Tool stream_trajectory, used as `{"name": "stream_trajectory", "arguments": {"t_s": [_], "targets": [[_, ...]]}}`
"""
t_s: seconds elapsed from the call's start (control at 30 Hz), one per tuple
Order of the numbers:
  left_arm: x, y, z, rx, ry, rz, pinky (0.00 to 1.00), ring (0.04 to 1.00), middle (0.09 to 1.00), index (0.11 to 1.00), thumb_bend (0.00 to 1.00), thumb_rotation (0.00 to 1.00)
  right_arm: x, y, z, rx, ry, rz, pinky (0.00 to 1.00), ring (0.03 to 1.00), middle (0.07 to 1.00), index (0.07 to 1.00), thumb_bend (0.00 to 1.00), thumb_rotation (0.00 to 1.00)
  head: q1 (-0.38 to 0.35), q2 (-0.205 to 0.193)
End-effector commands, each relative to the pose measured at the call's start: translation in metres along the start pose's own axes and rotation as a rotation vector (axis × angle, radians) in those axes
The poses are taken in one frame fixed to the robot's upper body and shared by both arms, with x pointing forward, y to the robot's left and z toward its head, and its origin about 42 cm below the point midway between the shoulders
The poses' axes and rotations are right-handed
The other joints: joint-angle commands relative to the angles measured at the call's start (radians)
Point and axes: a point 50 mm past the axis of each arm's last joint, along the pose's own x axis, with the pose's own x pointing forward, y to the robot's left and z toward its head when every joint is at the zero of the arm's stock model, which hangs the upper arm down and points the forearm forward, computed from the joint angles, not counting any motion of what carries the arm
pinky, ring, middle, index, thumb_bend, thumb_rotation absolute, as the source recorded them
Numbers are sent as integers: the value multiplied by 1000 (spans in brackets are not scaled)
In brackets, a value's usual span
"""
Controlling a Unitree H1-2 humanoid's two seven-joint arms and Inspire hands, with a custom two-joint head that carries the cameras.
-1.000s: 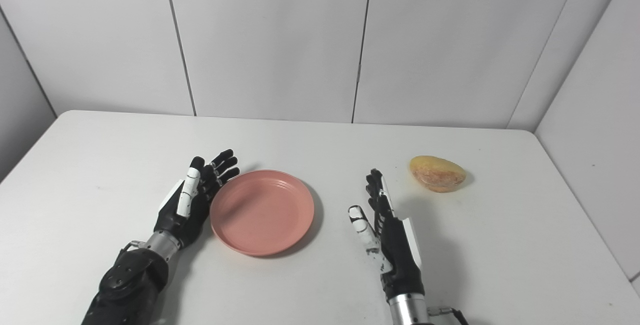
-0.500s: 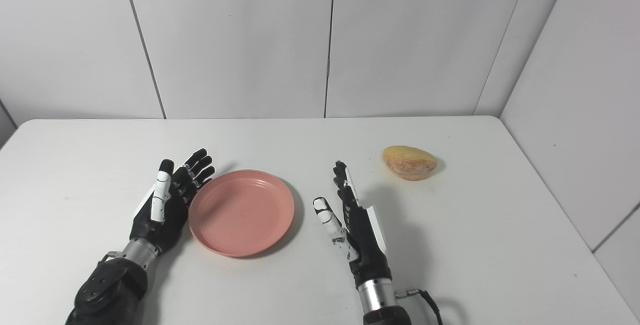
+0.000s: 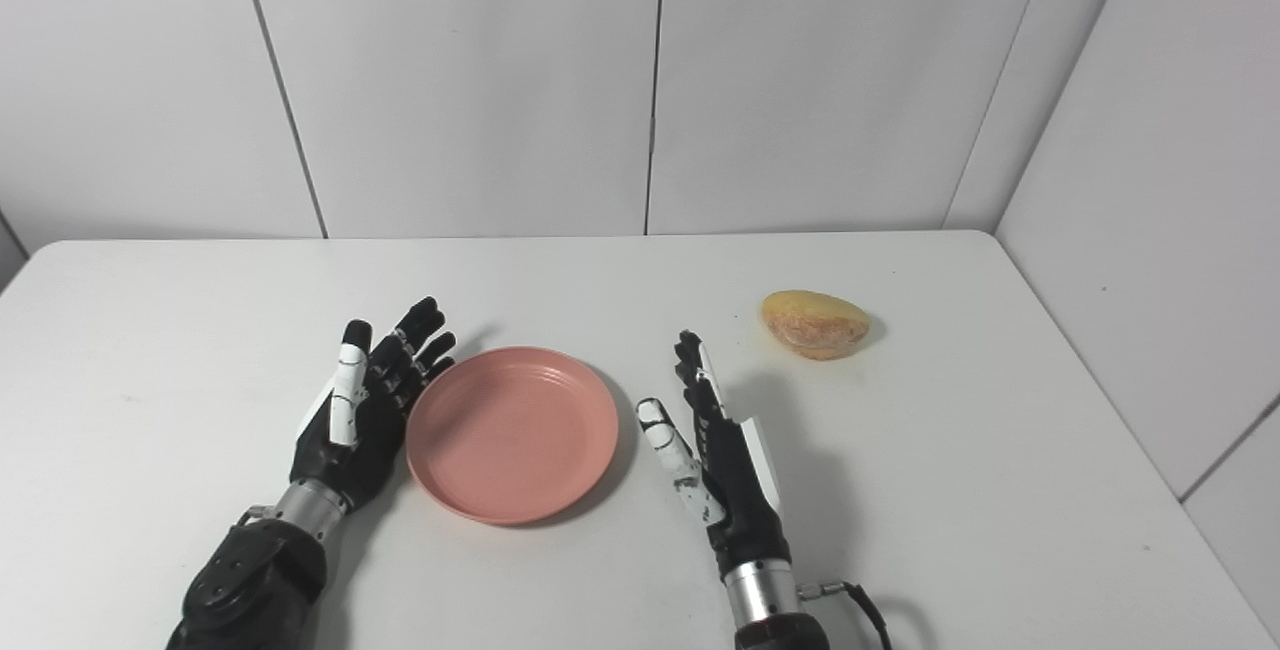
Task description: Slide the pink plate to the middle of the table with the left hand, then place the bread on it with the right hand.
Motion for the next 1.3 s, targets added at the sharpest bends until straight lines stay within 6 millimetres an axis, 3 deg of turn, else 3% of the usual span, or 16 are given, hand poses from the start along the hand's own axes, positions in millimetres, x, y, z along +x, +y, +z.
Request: {"name": "stream_trajectory", "arguments": {"t_s": [0.0,0.07,0.2,0.43,0.5,0.57,0.87,1.03,1.27], "targets": [[-3,-4,-8,50,8,9,980,971,984,923,754,1000,16,-11,22,0,-124,-31,984,967,970,988,587,831,1,-4],[-5,-6,-9,95,-3,16,996,974,980,929,764,1000,21,-23,33,-7,-148,-54,997,965,972,987,577,808,-21,-19],[-7,-7,-10,120,-9,24,1000,997,987,944,778,1000,29,-48,53,-119,-218,-121,979,957,963,967,656,792,-27,-19],[-7,-10,-14,135,-3,18,1000,998,993,954,779,1000,42,-87,82,-358,-335,-161,907,909,937,936,651,715,-43,-40],[-6,-11,-14,147,-2,16,1000,999,989,953,779,1000,48,-96,84,-384,-353,-161,919,916,935,932,634,612,-47,-45],[-5,-11,-15,152,0,19,1000,1000,985,951,781,1000,54,-105,85,-413,-352,-158,925,920,932,932,634,573,-51,-57],[-3,-13,-19,135,-23,21,1000,1000,981,950,742,1000,84,-149,93,-622,-235,-113,881,915,924,937,682,561,-62,-80],[-3,-14,-19,142,-40,20,1000,1000,986,957,730,1000,99,-169,95,-685,-169,-73,874,909,919,926,692,455,-59,-83],[-1,-13,-20,127,-49,40,1000,1000,989,943,752,1000,123,-193,91,-833,-58,-22,820,889,905,900,749,409,-67,-85]]}}
